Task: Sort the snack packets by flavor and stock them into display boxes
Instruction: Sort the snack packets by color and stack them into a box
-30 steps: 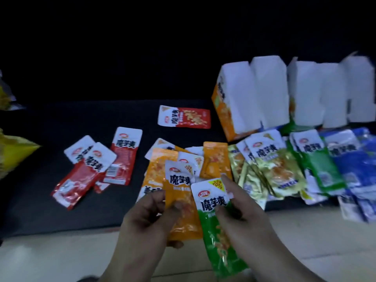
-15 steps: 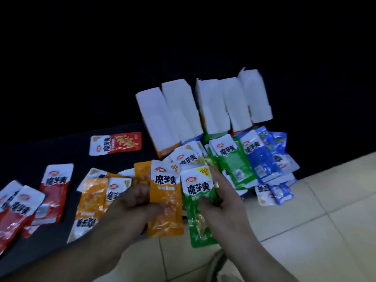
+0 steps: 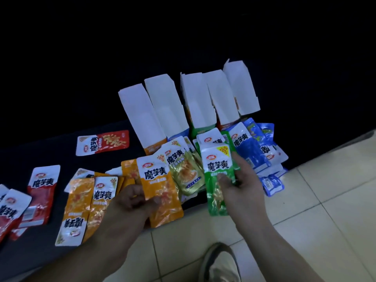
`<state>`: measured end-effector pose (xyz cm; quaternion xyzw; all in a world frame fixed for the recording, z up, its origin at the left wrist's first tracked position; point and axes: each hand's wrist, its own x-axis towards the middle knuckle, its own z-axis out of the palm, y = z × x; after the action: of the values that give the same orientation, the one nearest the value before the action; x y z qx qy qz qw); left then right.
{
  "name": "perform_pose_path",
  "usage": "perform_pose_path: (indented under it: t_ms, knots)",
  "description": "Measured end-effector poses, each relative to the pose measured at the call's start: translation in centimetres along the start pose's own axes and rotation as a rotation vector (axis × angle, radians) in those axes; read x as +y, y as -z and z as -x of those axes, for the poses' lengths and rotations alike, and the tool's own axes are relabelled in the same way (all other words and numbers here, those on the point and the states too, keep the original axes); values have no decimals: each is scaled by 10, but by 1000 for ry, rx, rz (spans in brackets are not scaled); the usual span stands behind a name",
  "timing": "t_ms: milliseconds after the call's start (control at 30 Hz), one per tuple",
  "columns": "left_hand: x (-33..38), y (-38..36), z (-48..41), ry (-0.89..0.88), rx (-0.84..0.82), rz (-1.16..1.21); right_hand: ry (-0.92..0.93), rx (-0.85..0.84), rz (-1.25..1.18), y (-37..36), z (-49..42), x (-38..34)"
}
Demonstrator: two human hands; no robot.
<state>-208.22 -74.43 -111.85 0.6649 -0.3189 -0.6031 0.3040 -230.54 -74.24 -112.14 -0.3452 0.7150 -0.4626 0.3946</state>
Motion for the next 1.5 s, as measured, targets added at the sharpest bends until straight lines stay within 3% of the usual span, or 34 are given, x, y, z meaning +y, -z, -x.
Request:
perform_pose_path:
  t_ms: [200, 367, 533, 633, 733, 833, 900, 1033, 1133, 1200, 1267, 1367, 1433, 1500]
  knots:
    - [-11, -9, -4, 65, -30, 48, 200, 89, 297, -6, -48, -4]
    - [-28, -1, 0, 110, -44, 10, 512, 200, 872, -8, -91, 23]
    - [-33, 25, 4, 126, -59, -23, 596, 269, 824, -16, -78, 22]
    - [-29, 45, 3, 89, -51, -33, 701, 70, 601, -36, -40, 7]
    - [-27, 64, -4, 76, 11, 1, 548, -283, 330, -70, 3, 0]
    - [-23, 84, -15, 6, 141, -45, 388, -473, 243, -101, 27, 4]
    - [-21, 94, -21, -42, 162, -154, 388, -555, 313, -114, 33, 7]
    - [-25, 111, -30, -217, 84, -406, 716, -640, 582, -137, 37, 10]
    - [-39, 135, -31, -338, 45, -658, 821, -777, 771, -157, 41, 17]
    - [-52, 165, -27, -401, 129, -785, 874, -729, 817, -171, 43, 17]
    - [-67, 198, -27, -444, 347, -890, 915, -653, 805, -185, 47, 15]
    - [-77, 235, -31, -194, 571, -1061, 896, -676, 764, -214, 59, 10]
    - [-82, 254, -37, 45, 535, -1062, 879, -723, 767, -237, 68, 7]
    - [-87, 266, -43, 91, 527, -969, 861, -786, 801, -255, 70, 4]
